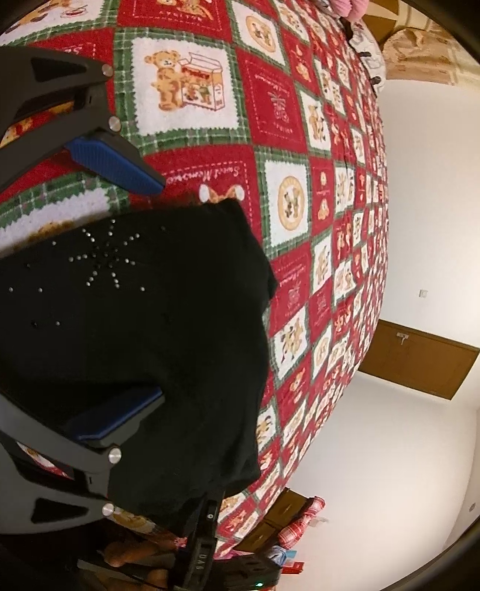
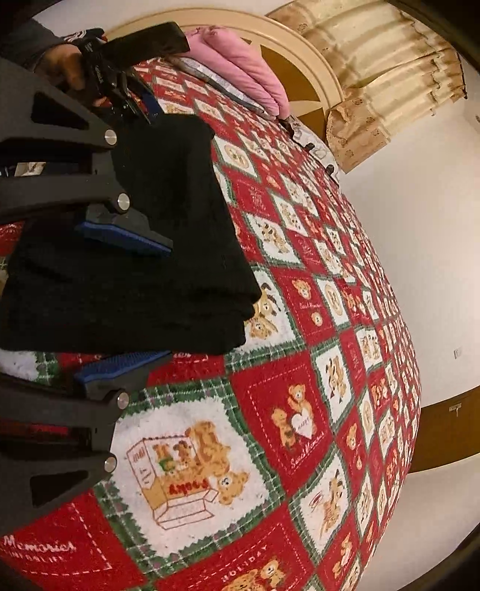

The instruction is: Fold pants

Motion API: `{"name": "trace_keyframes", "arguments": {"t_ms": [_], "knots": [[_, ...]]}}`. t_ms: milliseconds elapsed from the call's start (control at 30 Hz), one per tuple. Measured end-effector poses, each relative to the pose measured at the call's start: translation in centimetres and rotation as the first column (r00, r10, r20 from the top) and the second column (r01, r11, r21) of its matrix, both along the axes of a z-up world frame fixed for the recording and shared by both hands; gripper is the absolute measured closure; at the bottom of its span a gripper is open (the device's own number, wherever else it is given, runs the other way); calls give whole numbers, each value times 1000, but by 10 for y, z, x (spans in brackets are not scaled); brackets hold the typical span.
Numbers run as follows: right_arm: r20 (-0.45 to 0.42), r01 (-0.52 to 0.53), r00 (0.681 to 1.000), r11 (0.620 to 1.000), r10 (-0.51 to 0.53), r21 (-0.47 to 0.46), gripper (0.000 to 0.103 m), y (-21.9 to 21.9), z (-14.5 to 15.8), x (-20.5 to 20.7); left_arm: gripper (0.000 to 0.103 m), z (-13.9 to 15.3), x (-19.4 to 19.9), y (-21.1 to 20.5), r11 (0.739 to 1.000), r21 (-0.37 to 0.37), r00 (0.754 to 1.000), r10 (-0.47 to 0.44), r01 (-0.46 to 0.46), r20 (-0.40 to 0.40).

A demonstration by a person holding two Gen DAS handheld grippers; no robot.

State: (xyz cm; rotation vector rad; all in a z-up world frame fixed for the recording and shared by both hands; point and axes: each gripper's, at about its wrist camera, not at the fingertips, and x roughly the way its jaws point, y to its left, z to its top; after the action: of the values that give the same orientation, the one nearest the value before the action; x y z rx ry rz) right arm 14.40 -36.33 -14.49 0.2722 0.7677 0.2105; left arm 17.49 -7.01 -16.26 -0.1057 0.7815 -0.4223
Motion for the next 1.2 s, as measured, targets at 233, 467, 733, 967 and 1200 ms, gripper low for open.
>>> {"name": "trace_keyframes", "arguments": {"t_ms": [233,467,733,967,1200], "knots": [[13,-31,999,999,31,19,74,1,5,-5,16,2,-2,9,996,-87,999,-34,35,10],[72,-51,996,999,52,-18,76,10,20,-15,81,1,-2,29,977,-206,998,-60,57,-6],[130,-63,989,998,65,-18,77,20,40,-30,92,10,-9,40,958,-281,998,-63,64,11],[156,-138,977,989,144,-49,77,59,67,-8,92,36,-9,69,951,-309,999,-15,31,52],[146,-279,948,960,281,-39,78,135,81,61,92,60,-6,138,954,-289,989,112,-78,101]]}}
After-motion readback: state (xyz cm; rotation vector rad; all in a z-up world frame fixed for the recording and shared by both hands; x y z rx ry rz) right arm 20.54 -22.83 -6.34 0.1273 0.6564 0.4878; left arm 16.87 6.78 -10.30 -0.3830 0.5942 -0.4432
